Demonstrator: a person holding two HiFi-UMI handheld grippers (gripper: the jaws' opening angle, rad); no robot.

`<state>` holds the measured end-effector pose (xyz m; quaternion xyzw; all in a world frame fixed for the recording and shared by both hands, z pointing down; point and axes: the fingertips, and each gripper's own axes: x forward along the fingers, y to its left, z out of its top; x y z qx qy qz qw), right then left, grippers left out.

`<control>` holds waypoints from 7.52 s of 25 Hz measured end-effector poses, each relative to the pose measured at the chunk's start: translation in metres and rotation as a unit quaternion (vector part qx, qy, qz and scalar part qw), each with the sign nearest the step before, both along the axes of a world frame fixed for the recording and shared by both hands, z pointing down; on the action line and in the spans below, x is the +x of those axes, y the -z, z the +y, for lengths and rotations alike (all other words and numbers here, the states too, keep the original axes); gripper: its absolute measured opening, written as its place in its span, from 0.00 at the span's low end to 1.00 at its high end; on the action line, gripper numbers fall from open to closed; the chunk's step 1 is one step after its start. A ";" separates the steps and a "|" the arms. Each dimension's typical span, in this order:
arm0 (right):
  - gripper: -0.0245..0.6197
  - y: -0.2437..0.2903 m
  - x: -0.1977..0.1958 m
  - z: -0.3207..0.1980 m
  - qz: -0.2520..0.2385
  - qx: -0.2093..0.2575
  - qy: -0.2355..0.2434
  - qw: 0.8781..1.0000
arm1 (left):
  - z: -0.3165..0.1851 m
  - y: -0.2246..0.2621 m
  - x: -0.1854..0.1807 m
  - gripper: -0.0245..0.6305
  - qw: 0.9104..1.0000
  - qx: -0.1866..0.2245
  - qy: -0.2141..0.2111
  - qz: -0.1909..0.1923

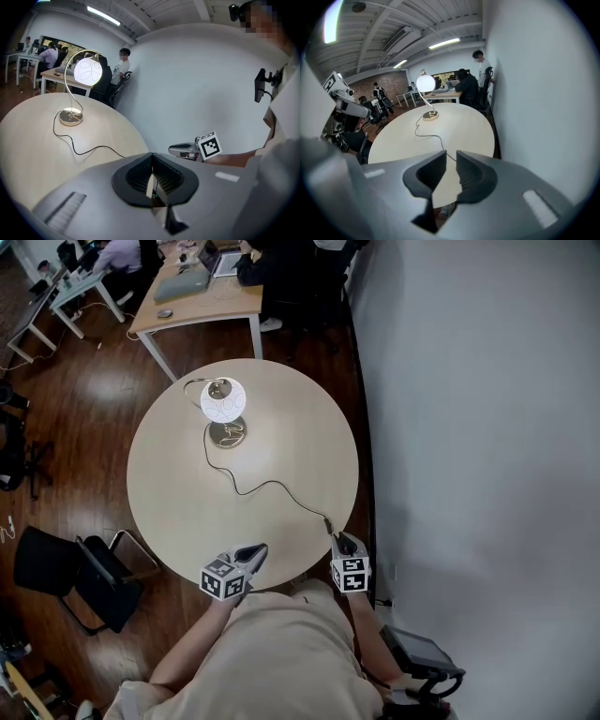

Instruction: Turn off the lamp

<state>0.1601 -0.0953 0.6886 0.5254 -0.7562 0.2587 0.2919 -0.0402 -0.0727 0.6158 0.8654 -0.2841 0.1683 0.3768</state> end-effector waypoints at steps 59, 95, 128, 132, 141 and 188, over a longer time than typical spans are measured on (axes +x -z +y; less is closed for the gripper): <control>0.18 -0.201 -0.011 -0.044 0.041 -0.156 0.065 0.985 | 0.029 -0.027 0.020 0.01 0.993 -0.061 0.056 -0.087; 0.18 -0.197 -0.011 -0.048 0.044 -0.131 0.035 0.990 | 0.029 -0.027 0.001 0.01 0.991 -0.064 0.074 -0.091; 0.15 -0.200 -0.015 -0.051 0.055 -0.132 0.057 0.988 | 0.045 -0.022 0.012 0.01 0.992 -0.052 0.076 -0.090; 0.14 -0.200 -0.016 -0.050 0.058 -0.140 0.058 0.987 | 0.045 -0.020 0.014 0.01 0.992 -0.049 0.077 -0.090; 0.16 -0.200 -0.015 -0.051 0.069 -0.132 0.061 0.987 | 0.039 -0.017 0.017 0.01 0.992 -0.040 0.079 -0.090; 0.25 0.069 -0.206 0.020 0.059 0.063 -0.076 0.993 | 0.069 0.057 -0.188 0.03 0.988 0.152 -0.021 0.021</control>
